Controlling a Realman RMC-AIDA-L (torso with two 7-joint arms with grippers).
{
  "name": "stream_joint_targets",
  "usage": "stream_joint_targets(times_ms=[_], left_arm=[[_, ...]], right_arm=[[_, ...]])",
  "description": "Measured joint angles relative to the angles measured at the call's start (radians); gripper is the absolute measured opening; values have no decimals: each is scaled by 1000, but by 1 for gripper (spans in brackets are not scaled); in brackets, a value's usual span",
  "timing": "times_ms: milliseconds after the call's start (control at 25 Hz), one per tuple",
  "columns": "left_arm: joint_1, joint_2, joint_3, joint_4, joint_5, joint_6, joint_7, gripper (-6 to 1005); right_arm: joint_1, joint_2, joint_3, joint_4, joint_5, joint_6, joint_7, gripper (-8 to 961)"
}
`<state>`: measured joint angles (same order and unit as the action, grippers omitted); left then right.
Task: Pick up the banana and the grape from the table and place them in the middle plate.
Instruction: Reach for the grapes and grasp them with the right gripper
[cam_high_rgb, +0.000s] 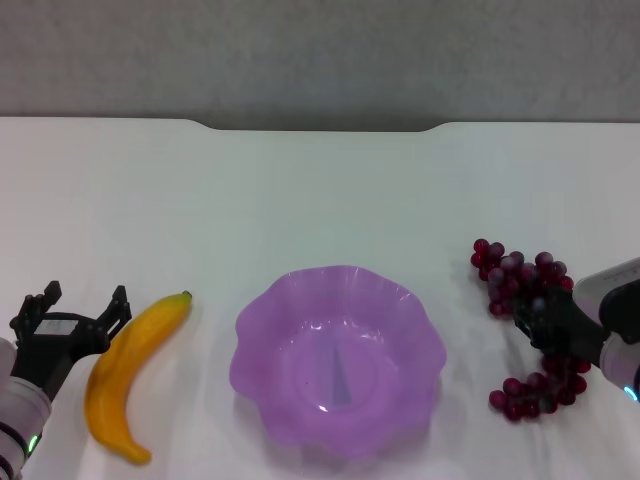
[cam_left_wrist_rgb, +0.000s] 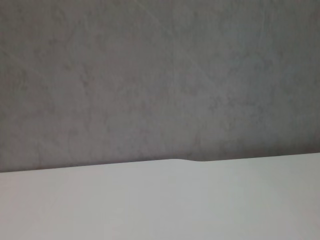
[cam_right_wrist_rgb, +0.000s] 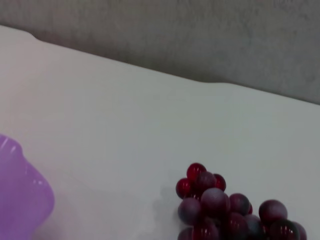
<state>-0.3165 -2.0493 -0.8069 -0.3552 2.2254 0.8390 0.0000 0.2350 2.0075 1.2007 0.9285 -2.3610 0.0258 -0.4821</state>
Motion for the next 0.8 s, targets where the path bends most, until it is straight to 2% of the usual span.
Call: stream_joint_targets(times_ms=[320,440,640,800], left_arm=[[1,0,-1,4,0,0,0,883],[4,0,-1,4,-1,0,0,883],[8,0,-6,4,-1,0,-1,882],[8,0,-6,4,-1,0,0,882]], right_arm=[[-2,-1,2,10,-8,-12,-5,551],[-14,-1,-1,29,-9,-27,-7,780],[-77,-2,-18,59,-22,-154,-19,905],[-106,-1,-35,34,-16,-244,-15,894]])
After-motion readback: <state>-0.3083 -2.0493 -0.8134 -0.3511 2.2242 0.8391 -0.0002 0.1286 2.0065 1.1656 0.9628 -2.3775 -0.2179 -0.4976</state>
